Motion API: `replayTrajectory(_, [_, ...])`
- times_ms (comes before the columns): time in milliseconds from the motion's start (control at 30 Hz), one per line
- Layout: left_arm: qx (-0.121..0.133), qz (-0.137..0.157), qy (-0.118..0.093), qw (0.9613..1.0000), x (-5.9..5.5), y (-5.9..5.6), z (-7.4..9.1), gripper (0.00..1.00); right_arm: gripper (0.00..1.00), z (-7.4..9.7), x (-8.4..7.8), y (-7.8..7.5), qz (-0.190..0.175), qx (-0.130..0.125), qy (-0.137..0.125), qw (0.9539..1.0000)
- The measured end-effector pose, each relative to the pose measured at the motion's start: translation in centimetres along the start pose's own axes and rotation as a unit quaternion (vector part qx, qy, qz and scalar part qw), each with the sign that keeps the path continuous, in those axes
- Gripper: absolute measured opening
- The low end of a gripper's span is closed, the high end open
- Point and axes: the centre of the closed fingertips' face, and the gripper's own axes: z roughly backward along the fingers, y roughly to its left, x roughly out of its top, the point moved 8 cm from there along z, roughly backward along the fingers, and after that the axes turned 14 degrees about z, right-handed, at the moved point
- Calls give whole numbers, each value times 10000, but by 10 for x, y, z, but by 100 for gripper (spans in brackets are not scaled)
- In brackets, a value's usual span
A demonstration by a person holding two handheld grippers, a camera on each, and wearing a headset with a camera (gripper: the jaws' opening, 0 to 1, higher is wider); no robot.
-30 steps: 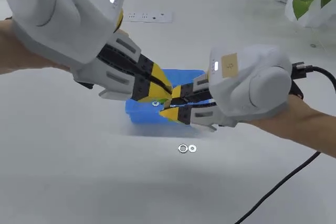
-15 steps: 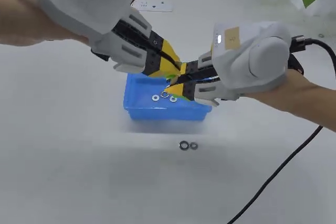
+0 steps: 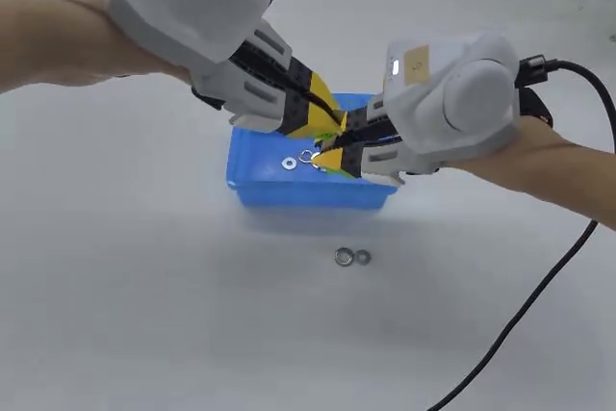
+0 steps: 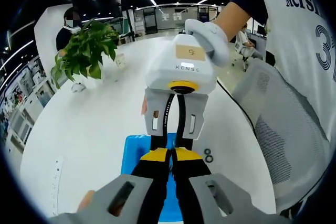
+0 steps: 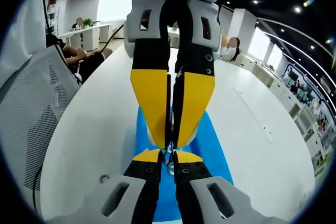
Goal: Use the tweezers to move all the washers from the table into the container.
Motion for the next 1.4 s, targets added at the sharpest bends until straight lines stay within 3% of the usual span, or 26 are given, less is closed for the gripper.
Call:
replayTrajectory(367, [-43, 215, 20, 9998, -12, 6, -8, 6, 10, -10, -8, 2, -147, 82, -23, 9999])
replayTrajectory(800, [-58, 143, 50, 9999, -12, 4, -7, 6, 11, -10, -8, 4, -155, 69, 38, 9998])
replayTrajectory(1033, [21, 68, 39, 10000, -9, -1, 0, 6, 11, -8, -3, 0, 4, -5, 21, 10000])
replayTrajectory(1400, [194, -110, -111, 9997, 7, -14, 19, 6, 11, 6, 9, -4, 14, -203, -182, 9996])
